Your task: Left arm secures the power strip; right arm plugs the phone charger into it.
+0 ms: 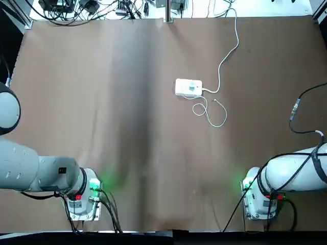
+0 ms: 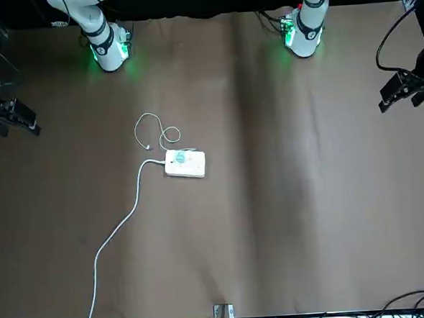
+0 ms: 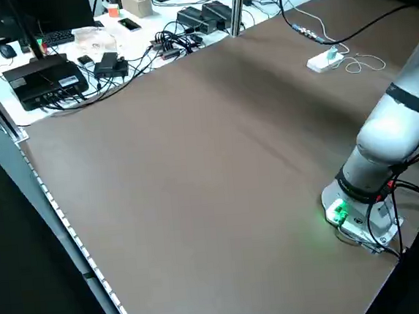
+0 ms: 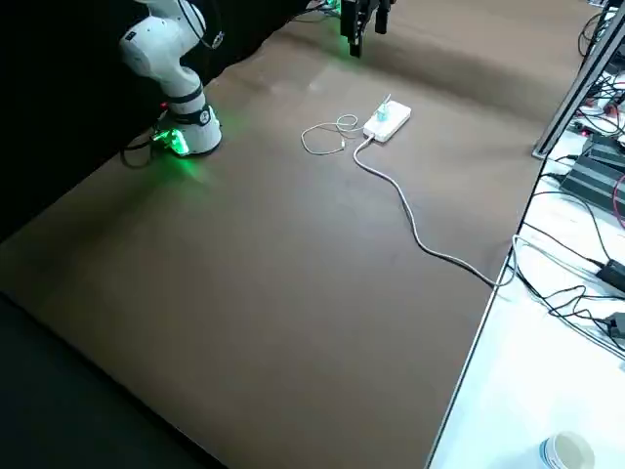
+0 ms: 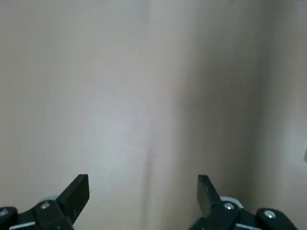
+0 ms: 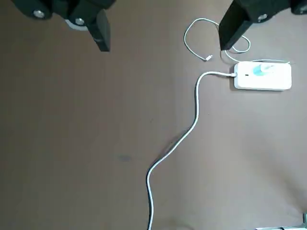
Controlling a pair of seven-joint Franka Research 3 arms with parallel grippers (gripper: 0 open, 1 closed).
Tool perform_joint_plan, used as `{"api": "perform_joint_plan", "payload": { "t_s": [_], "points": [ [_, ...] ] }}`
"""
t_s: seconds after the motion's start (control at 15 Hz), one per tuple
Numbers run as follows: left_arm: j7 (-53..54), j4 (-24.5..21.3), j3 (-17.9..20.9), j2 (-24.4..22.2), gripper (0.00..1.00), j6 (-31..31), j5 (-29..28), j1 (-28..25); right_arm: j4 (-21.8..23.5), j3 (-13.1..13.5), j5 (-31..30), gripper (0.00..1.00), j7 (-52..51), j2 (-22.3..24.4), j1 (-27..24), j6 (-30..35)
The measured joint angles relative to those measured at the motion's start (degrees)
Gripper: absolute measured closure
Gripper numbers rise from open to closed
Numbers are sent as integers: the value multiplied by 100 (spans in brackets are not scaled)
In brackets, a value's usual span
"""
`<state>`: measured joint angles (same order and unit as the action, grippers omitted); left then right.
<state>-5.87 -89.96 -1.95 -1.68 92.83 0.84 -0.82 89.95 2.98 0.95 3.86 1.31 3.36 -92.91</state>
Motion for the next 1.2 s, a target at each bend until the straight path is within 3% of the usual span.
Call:
{"api": "perform_joint_plan", "payload": {
  "t_s": [1.2],
  "points": [
    [381, -49, 37, -51, 0, 43, 0, -71, 2, -5, -4, 0, 3, 0, -141, 186]
  ]
}}
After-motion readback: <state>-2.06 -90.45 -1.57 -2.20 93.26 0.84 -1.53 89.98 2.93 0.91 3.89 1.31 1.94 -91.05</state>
